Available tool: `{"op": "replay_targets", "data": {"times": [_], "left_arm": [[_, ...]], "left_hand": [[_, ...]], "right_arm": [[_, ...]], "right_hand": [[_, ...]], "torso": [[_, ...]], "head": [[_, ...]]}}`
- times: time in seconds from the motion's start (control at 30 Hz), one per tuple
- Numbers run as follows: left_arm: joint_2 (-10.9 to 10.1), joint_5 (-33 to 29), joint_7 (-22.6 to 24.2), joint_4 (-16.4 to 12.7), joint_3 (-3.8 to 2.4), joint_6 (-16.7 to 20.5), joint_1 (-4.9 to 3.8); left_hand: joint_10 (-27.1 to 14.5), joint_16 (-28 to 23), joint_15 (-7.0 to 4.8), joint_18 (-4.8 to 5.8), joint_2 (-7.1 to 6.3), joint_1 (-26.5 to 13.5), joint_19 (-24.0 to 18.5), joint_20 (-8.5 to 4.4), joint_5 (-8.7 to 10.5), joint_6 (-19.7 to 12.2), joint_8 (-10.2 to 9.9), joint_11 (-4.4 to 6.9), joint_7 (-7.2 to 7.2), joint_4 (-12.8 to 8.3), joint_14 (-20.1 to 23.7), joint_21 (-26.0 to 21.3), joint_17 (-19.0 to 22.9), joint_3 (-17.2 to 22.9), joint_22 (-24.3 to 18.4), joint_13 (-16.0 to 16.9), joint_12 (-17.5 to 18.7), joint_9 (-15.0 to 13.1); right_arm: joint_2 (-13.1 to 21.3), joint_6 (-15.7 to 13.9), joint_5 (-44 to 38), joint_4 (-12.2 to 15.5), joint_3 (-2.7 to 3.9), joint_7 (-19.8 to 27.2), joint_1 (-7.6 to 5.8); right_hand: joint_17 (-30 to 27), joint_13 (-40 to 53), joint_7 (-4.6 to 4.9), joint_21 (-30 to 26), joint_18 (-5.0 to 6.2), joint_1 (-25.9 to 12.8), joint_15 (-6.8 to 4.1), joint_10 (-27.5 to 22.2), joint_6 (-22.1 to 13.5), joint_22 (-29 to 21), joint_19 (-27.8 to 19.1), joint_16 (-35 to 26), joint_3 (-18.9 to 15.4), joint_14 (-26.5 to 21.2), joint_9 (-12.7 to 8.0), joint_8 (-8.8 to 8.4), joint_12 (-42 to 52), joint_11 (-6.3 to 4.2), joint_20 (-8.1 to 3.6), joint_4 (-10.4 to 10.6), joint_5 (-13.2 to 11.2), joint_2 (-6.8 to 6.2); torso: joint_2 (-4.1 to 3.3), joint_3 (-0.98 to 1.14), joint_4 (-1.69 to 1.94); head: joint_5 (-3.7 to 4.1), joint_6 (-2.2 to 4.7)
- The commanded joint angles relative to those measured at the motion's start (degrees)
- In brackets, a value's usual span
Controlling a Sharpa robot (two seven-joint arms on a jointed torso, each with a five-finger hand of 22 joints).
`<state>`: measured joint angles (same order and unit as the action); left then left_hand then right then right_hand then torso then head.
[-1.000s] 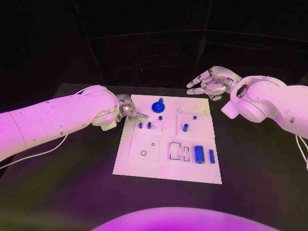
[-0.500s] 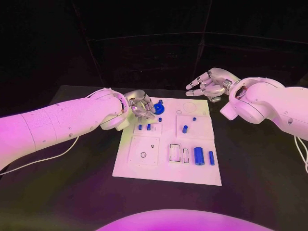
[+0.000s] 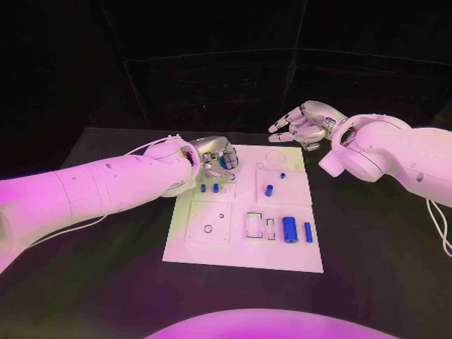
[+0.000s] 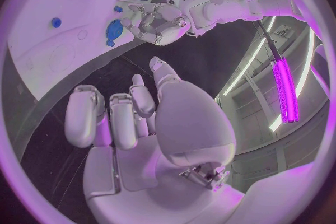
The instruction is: Assemble the parts on the task board
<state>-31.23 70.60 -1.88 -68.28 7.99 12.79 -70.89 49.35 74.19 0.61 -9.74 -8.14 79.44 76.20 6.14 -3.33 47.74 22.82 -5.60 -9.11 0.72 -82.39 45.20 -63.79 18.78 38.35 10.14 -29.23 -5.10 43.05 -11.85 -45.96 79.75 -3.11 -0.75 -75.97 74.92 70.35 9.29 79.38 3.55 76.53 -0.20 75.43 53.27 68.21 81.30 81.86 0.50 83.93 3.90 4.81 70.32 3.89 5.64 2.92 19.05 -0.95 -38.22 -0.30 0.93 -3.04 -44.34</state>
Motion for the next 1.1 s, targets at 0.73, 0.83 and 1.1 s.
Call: {"op": "replay_targets", "data": {"times": [0.73, 0.83, 1.1], "left_arm": [[4.22, 7.37, -4.77, 4.27, 0.09, -7.28, 0.19], [4.41, 7.47, -5.23, 4.52, 0.09, -7.93, 0.26], [5.00, 7.54, -5.55, 5.13, 0.08, -9.02, 0.42]], "left_hand": [[4.36, 3.26, -1.02, 2.22, 0.99, -1.08, 5.45, -1.00, 0.13, 5.22, -2.92, 0.94, 1.02, -1.98, -2.87, 11.69, -2.26, 2.72, 12.56, -3.95, 1.80, 1.32], [4.62, 3.17, -1.06, 2.27, 1.00, -1.19, 5.52, -1.05, 0.14, 5.41, -3.10, 0.97, 1.05, -2.05, -2.88, 11.92, -2.00, 2.93, 12.83, -4.17, 1.97, 1.33], [5.53, 2.99, -1.19, 2.38, 1.36, -1.39, 5.60, -1.15, 0.11, 6.00, -3.68, 1.10, 1.16, -2.26, -2.87, 12.43, -1.44, 3.80, 13.49, -4.78, 2.45, 1.35]], "right_arm": [[-0.42, 0.50, -0.05, 0.07, 0.03, 0.59, -0.11], [-0.43, 0.52, -0.05, 0.05, 0.03, 0.58, -0.11], [-0.49, 0.51, -0.05, 0.03, 0.03, 0.60, -0.11]], "right_hand": [[1.34, 0.01, -0.10, -0.27, 0.77, 0.37, -0.41, -0.22, -0.47, -0.06, -0.24, -0.28, -0.17, 3.04, -0.03, 0.29, -0.07, 0.12, -0.31, -0.14, -0.03, 0.18], [1.34, 0.01, -0.10, -0.27, 0.77, 0.37, -0.41, -0.22, -0.47, -0.06, -0.24, -0.28, -0.17, 3.04, -0.03, 0.29, -0.07, 0.12, -0.31, -0.14, -0.03, 0.18], [1.42, 0.08, -0.11, -0.25, 0.75, 0.33, -0.41, -0.14, -0.45, 0.00, -0.20, -0.25, -0.19, 3.06, -0.02, 0.32, 0.04, 0.11, -0.30, -0.09, 0.02, 0.30]], "torso": [[0.06, 0.07, 0.08], [0.09, 0.05, 0.11], [0.05, 0.04, 0.08]], "head": [[0.23, -0.09], [0.27, -0.11], [0.25, -0.12]]}}
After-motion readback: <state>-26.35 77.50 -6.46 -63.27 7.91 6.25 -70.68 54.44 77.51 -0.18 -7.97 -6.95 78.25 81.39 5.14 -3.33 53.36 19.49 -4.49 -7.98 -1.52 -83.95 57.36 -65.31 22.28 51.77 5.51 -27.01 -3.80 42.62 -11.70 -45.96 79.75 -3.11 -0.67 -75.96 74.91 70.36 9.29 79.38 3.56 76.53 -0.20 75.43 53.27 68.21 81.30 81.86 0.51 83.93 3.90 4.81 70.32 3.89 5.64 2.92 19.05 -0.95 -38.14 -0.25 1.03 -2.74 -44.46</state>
